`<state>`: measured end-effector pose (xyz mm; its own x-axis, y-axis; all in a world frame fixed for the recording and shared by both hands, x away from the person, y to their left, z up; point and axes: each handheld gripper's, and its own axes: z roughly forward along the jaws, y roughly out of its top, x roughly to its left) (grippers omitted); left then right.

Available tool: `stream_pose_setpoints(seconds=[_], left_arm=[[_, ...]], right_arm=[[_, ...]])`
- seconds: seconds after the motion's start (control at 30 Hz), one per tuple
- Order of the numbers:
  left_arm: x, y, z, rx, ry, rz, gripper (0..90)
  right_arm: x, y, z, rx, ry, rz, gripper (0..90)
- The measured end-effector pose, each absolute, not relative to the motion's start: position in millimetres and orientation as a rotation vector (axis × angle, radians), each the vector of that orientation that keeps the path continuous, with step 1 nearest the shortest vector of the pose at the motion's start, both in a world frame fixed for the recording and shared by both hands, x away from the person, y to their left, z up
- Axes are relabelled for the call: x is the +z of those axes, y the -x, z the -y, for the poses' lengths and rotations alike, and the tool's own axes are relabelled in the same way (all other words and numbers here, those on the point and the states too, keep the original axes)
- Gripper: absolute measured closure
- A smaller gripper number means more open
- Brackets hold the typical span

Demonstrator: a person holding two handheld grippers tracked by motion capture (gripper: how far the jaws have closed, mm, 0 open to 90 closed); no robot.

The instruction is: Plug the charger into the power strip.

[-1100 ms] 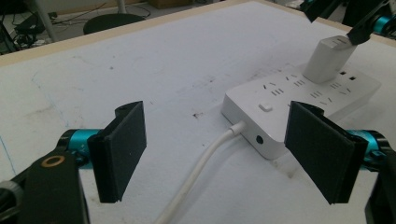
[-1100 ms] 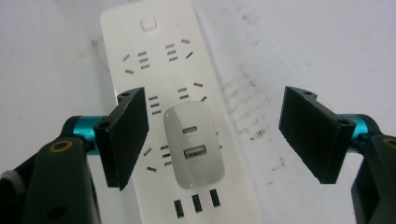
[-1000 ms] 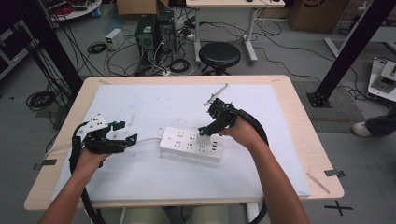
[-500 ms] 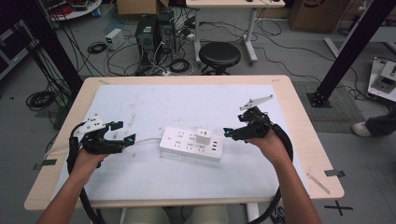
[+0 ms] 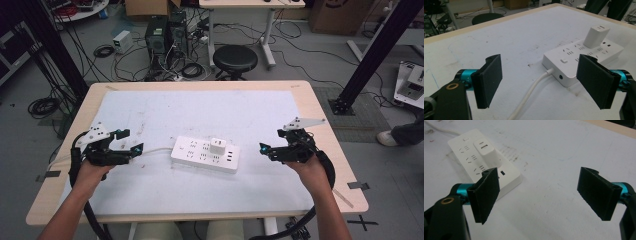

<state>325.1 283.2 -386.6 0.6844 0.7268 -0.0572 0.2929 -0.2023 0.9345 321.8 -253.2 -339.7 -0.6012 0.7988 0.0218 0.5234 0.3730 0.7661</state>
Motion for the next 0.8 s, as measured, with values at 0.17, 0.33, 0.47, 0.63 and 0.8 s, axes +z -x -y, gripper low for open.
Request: stream_pose_setpoints(seconds=[0.17, 0.33, 0.47, 0.63, 0.8], left_arm=[[-384.3, -325.0, -282.9, 0.492, -1.787, -0.806, 20.9], [-383.5, -324.6, -283.4, 0.494, -1.784, -0.804, 20.9], [-384.2, -324.2, -283.9, 0.491, -1.777, -0.809, 20.9], [-384.3, -325.0, -283.9, 0.490, -1.780, -0.808, 20.9], [-384.5, -324.8, -284.3, 0.493, -1.779, -0.810, 20.9]], right_arm=[[-341.5, -318.2, 252.6, 1.078, -1.170, -2.276, 18.6], [-340.7, -316.2, 251.6, 1.077, -1.164, -2.280, 17.2], [-341.1, -316.5, 251.3, 1.070, -1.175, -2.276, 17.2], [-343.0, -316.7, 251.3, 1.069, -1.190, -2.270, 17.2], [-346.5, -315.1, 252.0, 1.065, -1.191, -2.275, 17.2]])
